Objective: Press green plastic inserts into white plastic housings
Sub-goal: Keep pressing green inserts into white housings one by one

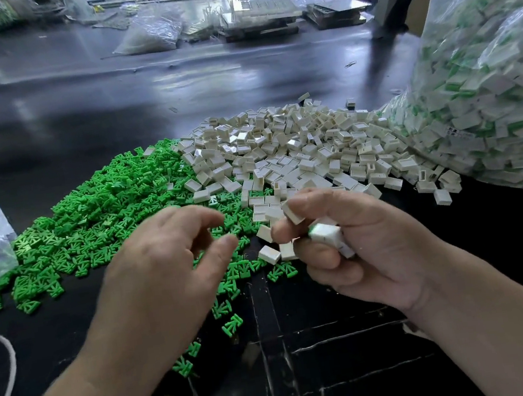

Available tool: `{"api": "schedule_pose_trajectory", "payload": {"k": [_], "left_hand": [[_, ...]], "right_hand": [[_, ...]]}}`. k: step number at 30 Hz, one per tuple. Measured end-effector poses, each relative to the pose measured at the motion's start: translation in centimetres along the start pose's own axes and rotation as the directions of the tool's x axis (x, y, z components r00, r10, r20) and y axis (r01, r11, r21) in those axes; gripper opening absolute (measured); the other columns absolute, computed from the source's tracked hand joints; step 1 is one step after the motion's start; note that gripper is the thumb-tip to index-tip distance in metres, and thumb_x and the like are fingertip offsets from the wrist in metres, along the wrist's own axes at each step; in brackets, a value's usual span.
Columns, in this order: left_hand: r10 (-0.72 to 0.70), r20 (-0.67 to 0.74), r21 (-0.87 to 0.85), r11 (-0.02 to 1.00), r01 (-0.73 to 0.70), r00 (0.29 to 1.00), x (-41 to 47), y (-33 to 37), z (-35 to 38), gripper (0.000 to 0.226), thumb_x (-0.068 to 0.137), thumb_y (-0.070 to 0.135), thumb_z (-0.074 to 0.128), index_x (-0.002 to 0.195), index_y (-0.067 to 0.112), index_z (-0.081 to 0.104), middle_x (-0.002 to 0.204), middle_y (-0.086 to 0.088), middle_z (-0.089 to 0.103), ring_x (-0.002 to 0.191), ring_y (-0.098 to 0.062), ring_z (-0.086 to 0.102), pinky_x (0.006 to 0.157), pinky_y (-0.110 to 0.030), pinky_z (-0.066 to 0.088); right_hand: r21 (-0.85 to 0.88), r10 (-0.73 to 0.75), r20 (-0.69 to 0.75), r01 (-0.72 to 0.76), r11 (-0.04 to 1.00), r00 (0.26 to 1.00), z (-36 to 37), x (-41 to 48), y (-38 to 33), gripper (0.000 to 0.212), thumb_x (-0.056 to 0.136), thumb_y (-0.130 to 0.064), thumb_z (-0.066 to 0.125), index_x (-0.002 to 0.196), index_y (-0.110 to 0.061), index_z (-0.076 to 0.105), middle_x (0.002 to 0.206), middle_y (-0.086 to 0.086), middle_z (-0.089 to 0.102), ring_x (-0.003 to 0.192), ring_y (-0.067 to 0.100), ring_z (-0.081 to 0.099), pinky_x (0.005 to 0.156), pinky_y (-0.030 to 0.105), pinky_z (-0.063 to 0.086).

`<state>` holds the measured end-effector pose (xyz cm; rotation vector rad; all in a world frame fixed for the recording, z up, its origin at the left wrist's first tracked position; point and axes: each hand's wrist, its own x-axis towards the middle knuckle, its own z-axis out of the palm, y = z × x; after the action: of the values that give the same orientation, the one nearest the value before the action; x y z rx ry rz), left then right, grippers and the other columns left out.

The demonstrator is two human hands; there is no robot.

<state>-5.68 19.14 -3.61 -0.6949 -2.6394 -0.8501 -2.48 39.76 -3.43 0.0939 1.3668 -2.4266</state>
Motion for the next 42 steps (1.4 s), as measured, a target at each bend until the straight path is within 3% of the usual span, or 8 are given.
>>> {"api": "schedule_pose_trajectory", "payload": {"k": [6, 13, 20, 27, 30, 33, 37, 42], "left_hand": [[-0.064, 0.330, 0.276, 0.961, -0.031, 0.942, 0.0, -0.8, 0.4, 0.054, 0.076, 0.071, 0.041, 0.120, 0.044, 0.055, 0.099, 0.023, 0.050, 0.090, -0.001, 0.045, 0.069, -0.024, 0.035], [-0.019, 0.282, 0.266, 0.962, -0.059, 0.959, 0.2, -0.8, 1.0, 0.017, 0.088, 0.047, 0.056, 0.099, 0.037, 0.064, 0.092, 0.018, 0.055, 0.090, -0.006, 0.049, 0.072, -0.025, 0.041], [0.056, 0.244, 0.253, 0.960, -0.119, 0.968, 0.1, -0.9, 1.4, 0.029, 0.085, 0.049, 0.057, 0.106, 0.034, 0.069, 0.089, 0.012, 0.057, 0.086, -0.013, 0.053, 0.067, -0.027, 0.037], [0.112, 0.249, 0.224, 0.960, -0.169, 0.962, 0.4, -0.7, 1.9, 0.013, 0.080, 0.040, 0.071, 0.089, 0.032, 0.070, 0.084, 0.013, 0.055, 0.087, -0.014, 0.052, 0.068, -0.025, 0.031], [0.076, 0.210, 0.111, 0.989, -0.101, 0.975, 0.1, -0.8, 2.1, 0.010, 0.082, 0.039, 0.069, 0.082, 0.032, 0.062, 0.080, 0.017, 0.055, 0.082, -0.003, 0.050, 0.067, -0.022, 0.035], [-0.121, 0.123, -0.231, 0.962, 0.147, 0.985, 0.0, -0.9, 1.6, 0.011, 0.080, 0.041, 0.067, 0.079, 0.033, 0.061, 0.071, 0.011, 0.063, 0.074, 0.002, 0.061, 0.052, -0.013, 0.048], [-0.318, 0.161, -0.693, 0.638, 0.336, 0.934, 0.5, -1.2, 0.9, 0.019, 0.073, 0.038, 0.070, 0.091, 0.031, 0.072, 0.081, 0.001, 0.072, 0.067, -0.008, 0.068, 0.056, -0.018, 0.054], [-0.287, 0.289, -0.800, 0.451, 0.395, 0.913, 0.1, -0.3, 1.8, 0.018, 0.072, 0.032, 0.079, 0.087, 0.023, 0.074, 0.079, -0.007, 0.072, 0.066, -0.016, 0.067, 0.051, -0.022, 0.050]], "right_hand": [[0.045, 0.030, -0.006, -0.030, 0.999, 1.000, -0.2, 0.3, 0.1, 0.008, 0.079, -0.019, 0.069, 0.074, -0.019, 0.063, 0.073, 0.002, 0.057, 0.042, 0.006, 0.046, 0.031, 0.015, 0.032], [0.069, 0.069, -0.060, -0.065, 0.996, 0.996, -0.5, 0.5, 0.3, 0.013, 0.083, -0.020, 0.066, 0.087, -0.015, 0.055, 0.069, -0.001, 0.054, 0.042, 0.005, 0.045, 0.031, 0.015, 0.033], [0.033, 0.088, -0.147, -0.084, 0.996, 0.985, 0.0, 0.7, 0.6, 0.012, 0.081, -0.019, 0.067, 0.087, -0.014, 0.058, 0.066, 0.000, 0.054, 0.042, 0.006, 0.044, 0.031, 0.015, 0.031], [0.013, 0.069, -0.137, -0.068, 0.998, 0.988, 0.0, 0.6, 0.7, 0.011, 0.075, -0.022, 0.071, 0.079, -0.014, 0.064, 0.068, 0.002, 0.056, 0.042, 0.007, 0.045, 0.032, 0.017, 0.031], [0.013, 0.068, -0.137, -0.067, 0.998, 0.988, 0.0, 0.6, 0.6, 0.007, 0.082, -0.020, 0.067, 0.080, -0.014, 0.063, 0.070, 0.002, 0.057, 0.043, 0.008, 0.045, 0.032, 0.017, 0.031], [0.002, 0.063, -0.110, -0.063, 0.998, 0.992, -0.1, 0.5, 0.5, 0.011, 0.092, -0.018, 0.059, 0.082, -0.014, 0.059, 0.073, 0.003, 0.058, 0.045, 0.008, 0.046, 0.034, 0.017, 0.032], [-0.086, 0.021, -0.047, -0.025, 0.996, 0.999, 0.0, 0.4, 0.6, 0.014, 0.094, -0.016, 0.060, 0.081, -0.016, 0.064, 0.074, 0.003, 0.056, 0.047, 0.009, 0.046, 0.036, 0.018, 0.033], [-0.323, -0.078, -0.055, 0.057, 0.945, 0.995, 0.5, 0.3, 1.4, 0.015, 0.097, -0.019, 0.064, 0.083, -0.018, 0.068, 0.067, 0.002, 0.053, 0.043, 0.010, 0.042, 0.036, 0.019, 0.031]]}}
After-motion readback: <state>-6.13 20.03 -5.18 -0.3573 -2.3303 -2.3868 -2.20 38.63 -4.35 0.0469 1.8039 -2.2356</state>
